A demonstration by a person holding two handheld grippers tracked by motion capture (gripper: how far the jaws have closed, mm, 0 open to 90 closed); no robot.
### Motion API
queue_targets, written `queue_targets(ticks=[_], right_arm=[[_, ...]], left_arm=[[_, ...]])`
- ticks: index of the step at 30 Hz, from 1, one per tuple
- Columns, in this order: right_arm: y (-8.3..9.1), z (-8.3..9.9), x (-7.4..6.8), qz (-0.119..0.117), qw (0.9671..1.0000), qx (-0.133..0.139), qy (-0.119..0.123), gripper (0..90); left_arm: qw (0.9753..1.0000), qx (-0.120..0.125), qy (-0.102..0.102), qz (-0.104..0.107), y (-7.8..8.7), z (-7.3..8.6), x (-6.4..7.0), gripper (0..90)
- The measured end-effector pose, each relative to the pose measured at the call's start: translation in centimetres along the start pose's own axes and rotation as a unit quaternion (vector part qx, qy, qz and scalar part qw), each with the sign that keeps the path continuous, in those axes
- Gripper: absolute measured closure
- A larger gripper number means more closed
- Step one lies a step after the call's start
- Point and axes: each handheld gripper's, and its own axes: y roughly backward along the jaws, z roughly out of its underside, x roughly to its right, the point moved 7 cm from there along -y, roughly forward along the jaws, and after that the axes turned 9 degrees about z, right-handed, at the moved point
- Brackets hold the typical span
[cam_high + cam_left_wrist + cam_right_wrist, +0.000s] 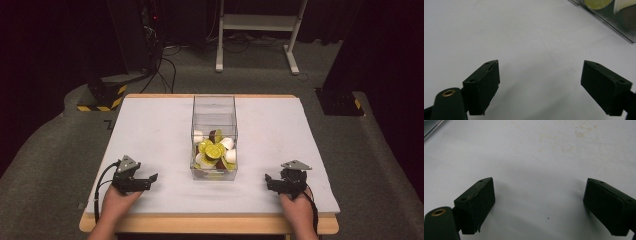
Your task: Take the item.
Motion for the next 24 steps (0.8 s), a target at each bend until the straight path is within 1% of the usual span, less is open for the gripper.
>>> queue_targets(ticks=[3, 4, 5, 6, 7, 8, 9, 10, 13, 14, 15, 17, 18, 19, 20, 21, 23, 24], right_arm=[[0.0, 0.0, 0.0, 0.000, 1.0000, 0.000, 0.000, 10.3], [0.0, 0.0, 0.0, 0.000, 1.0000, 0.000, 0.000, 10.2], [0.0, 0.0, 0.0, 0.000, 1.0000, 0.000, 0.000, 10.2], [0.0, 0.0, 0.0, 0.000, 1.0000, 0.000, 0.000, 10.2], [0.0, 0.0, 0.0, 0.000, 1.0000, -0.001, 0.000, 10.3], [0.0, 0.0, 0.0, 0.000, 1.0000, 0.000, 0.000, 10.2], [0.0, 0.0, 0.0, 0.000, 1.0000, 0.000, 0.000, 10.2], [0.0, 0.0, 0.0, 0.000, 1.0000, 0.000, 0.000, 10.3], [0.0, 0.0, 0.0, 0.000, 1.0000, 0.000, 0.000, 10.2], [0.0, 0.0, 0.0, 0.000, 1.0000, 0.000, 0.000, 10.3], [0.0, 0.0, 0.0, 0.000, 1.0000, 0.000, 0.000, 10.2], [0.0, 0.0, 0.0, 0.000, 1.0000, 0.001, 0.000, 10.3], [0.0, 0.0, 0.0, 0.000, 1.0000, 0.001, 0.000, 10.3], [0.0, 0.0, 0.0, 0.000, 1.0000, 0.001, 0.000, 10.3], [0.0, 0.0, 0.0, 0.000, 1.0000, 0.001, 0.000, 10.2], [0.0, 0.0, 0.0, 0.000, 1.0000, 0.001, 0.000, 10.2], [0.0, 0.0, 0.0, 0.000, 1.0000, 0.000, 0.000, 10.2], [0.0, 0.0, 0.0, 0.000, 1.0000, 0.001, 0.001, 10.2]], left_arm=[[1.0000, -0.002, -0.005, 0.008, 0.0, 0.1, 0.3, 15.9], [0.9999, -0.007, -0.011, 0.011, 0.0, 0.2, 0.3, 15.9], [0.9998, -0.005, -0.013, 0.012, 0.0, 0.2, 0.4, 15.9], [0.9999, 0.003, -0.008, 0.014, -0.1, 0.1, 0.7, 15.9], [0.9999, 0.003, -0.008, 0.014, -0.1, 0.1, 0.7, 16.0], [0.9997, 0.000, -0.016, 0.018, 0.0, 0.1, 0.9, 16.1], [0.9997, 0.000, -0.016, 0.018, 0.0, 0.1, 0.9, 16.4], [0.9997, 0.007, -0.014, 0.019, -0.1, 0.1, 1.2, 16.4], [0.9994, 0.009, -0.021, 0.026, 0.0, 0.0, 1.7, 17.2], [0.9994, 0.016, -0.016, 0.028, -0.1, -0.1, 1.9, 17.4], [0.9992, 0.012, -0.022, 0.030, 0.0, -0.1, 2.0, 17.5], [0.9992, 0.012, -0.013, 0.037, 0.0, -0.3, 2.3, 18.0], [0.9990, 0.015, -0.003, 0.042, -0.1, -0.4, 2.6, 18.1], [0.9987, 0.022, 0.001, 0.045, -0.1, -0.7, 2.9, 18.1], [0.9987, 0.015, -0.012, 0.047, -0.1, -0.8, 3.0, 18.3], [0.9986, 0.016, -0.015, 0.049, -0.1, -0.9, 3.3, 18.4], [0.9982, 0.024, -0.010, 0.053, -0.2, -1.2, 3.7, 18.5], [0.9981, 0.021, -0.014, 0.057, -0.2, -1.3, 3.8, 18.6]])
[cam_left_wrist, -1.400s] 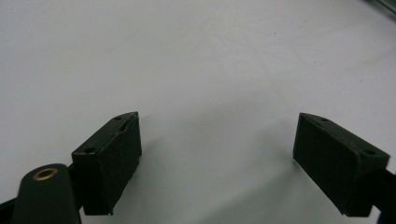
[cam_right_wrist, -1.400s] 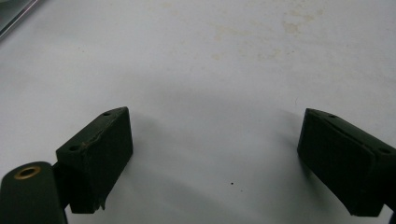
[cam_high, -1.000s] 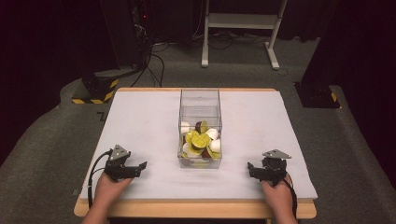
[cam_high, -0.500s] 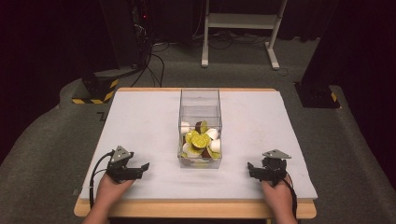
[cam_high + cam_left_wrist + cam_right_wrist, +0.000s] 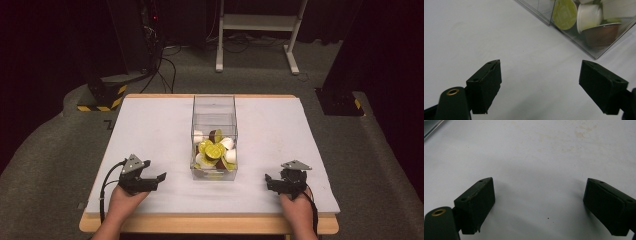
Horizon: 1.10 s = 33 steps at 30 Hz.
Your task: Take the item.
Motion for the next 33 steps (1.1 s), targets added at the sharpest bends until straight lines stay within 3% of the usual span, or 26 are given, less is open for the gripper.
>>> queue_targets(ticks=[15, 24, 33], right_arm=[[0.0, 0.0, 0.0, 0.001, 1.0000, 0.001, 0.000, 10.4], [0.0, 0.0, -0.1, 0.003, 1.0000, 0.002, 0.001, 10.9], [0.0, 0.0, -0.1, 0.003, 1.0000, 0.002, 0.002, 11.0]], left_arm=[[0.9998, 0.014, 0.003, 0.011, -0.4, -0.9, 1.1, 19.9], [0.9997, 0.012, -0.012, 0.016, -0.1, -1.4, 1.4, 19.3], [0.9996, 0.016, -0.006, 0.022, -0.1, -1.6, 2.1, 18.8]])
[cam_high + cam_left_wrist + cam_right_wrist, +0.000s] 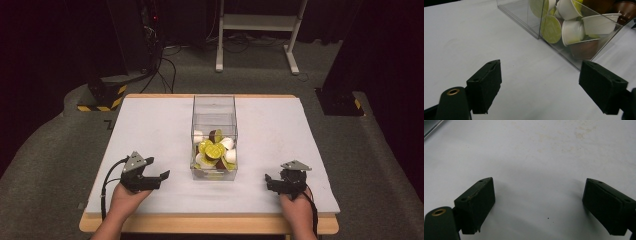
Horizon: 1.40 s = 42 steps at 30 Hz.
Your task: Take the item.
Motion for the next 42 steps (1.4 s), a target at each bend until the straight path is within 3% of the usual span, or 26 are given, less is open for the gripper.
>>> queue_targets(ticks=[17, 32, 42], right_arm=[[0.0, 0.0, 0.0, 0.000, 1.0000, 0.000, 0.000, 10.9], [0.0, 0.0, 0.0, 0.000, 1.0000, -0.001, -0.001, 10.9], [0.0, 0.0, 0.0, 0.000, 1.0000, 0.000, 0.000, 11.0]], left_arm=[[0.9999, 0.000, -0.005, 0.013, -0.9, -0.2, 0.8, 19.2], [0.9991, -0.006, -0.019, 0.039, -2.1, -0.6, 2.9, 19.5], [0.9987, 0.004, -0.009, 0.050, -2.3, -1.5, 3.8, 19.7]])
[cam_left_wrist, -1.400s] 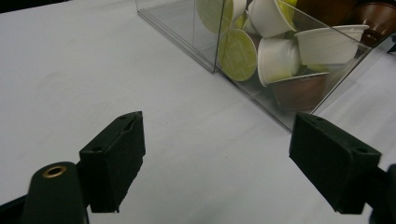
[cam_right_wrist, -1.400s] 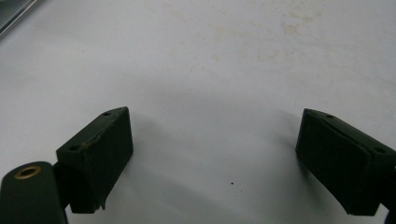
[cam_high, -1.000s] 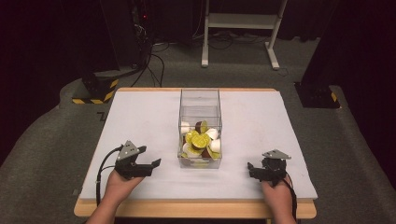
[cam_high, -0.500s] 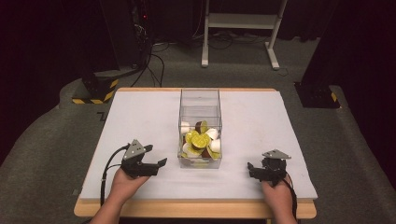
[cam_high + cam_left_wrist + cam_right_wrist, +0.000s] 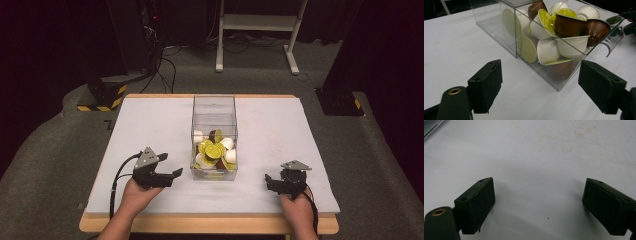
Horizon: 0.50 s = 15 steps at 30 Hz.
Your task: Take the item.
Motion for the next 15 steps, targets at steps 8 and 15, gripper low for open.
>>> queue_targets(ticks=[8, 15], right_arm=[[0.00, 0.00, 0.00, 0.000, 1.0000, 0.000, 0.000, 10.9], [0.00, 0.00, 0.01, -0.001, 1.0000, -0.001, 0.000, 10.9]], left_arm=[[1.0000, 0.004, 0.005, 0.007, -0.29, -0.70, 0.48, 19.7], [1.0000, 0.000, 0.004, 0.008, -0.74, -0.99, 0.83, 19.8]])
